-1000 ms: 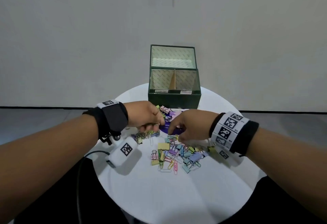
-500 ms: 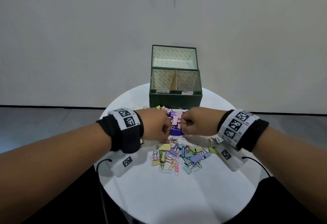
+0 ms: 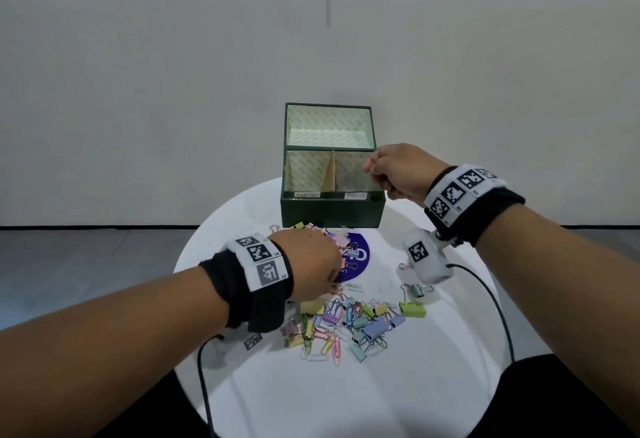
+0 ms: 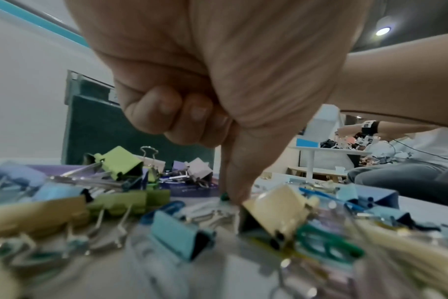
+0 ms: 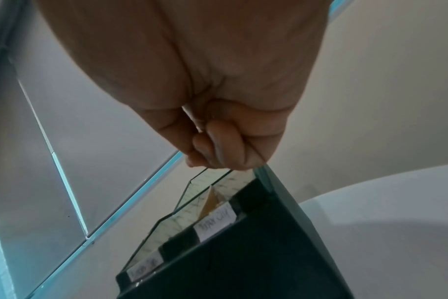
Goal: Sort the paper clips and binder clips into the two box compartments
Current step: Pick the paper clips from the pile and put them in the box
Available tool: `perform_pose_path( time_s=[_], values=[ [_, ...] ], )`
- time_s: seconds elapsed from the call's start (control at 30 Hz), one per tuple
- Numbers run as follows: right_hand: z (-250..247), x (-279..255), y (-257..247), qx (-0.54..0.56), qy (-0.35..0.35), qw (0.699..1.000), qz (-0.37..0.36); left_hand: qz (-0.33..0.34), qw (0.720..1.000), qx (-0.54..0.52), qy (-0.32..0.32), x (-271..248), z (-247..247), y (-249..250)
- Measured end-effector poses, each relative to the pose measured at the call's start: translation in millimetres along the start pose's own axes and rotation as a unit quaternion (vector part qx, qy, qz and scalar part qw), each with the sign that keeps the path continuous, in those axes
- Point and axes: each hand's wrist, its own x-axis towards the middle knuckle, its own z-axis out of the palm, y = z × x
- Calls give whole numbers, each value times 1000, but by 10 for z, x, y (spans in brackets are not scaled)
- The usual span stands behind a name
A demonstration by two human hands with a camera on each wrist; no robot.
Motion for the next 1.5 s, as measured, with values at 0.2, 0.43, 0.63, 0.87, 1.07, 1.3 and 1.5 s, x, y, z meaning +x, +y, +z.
perform_pose_path(
  time_s=[0.2,0.43,0.63,0.87,1.07,1.3,1.5],
  values=[
    [61,172,-185,-92,11,995,-34,-9,997,-72,2,-48,-45,-189],
    [-103,-247,117,-142,47,981,-120,-68,966,-220,113,153,-471,-564],
    [-107,-528,727,-365,-76,926,-57,-110,954,-194,200,744,-727,-497],
    [-37,-576,875,-340,-75,935,-67,-111,965,-171,168,1025,-771,-337],
    [118,-662,799,-265,-162,948,-68,-81,955,-178,224,801,-778,-376],
    [191,-780,804,-283,-209,932,-83,98,990,-86,49,126,-365,-125],
    [249,-801,823,-300,-194,930,-87,163,987,1,-5,145,-20,9]
  ],
)
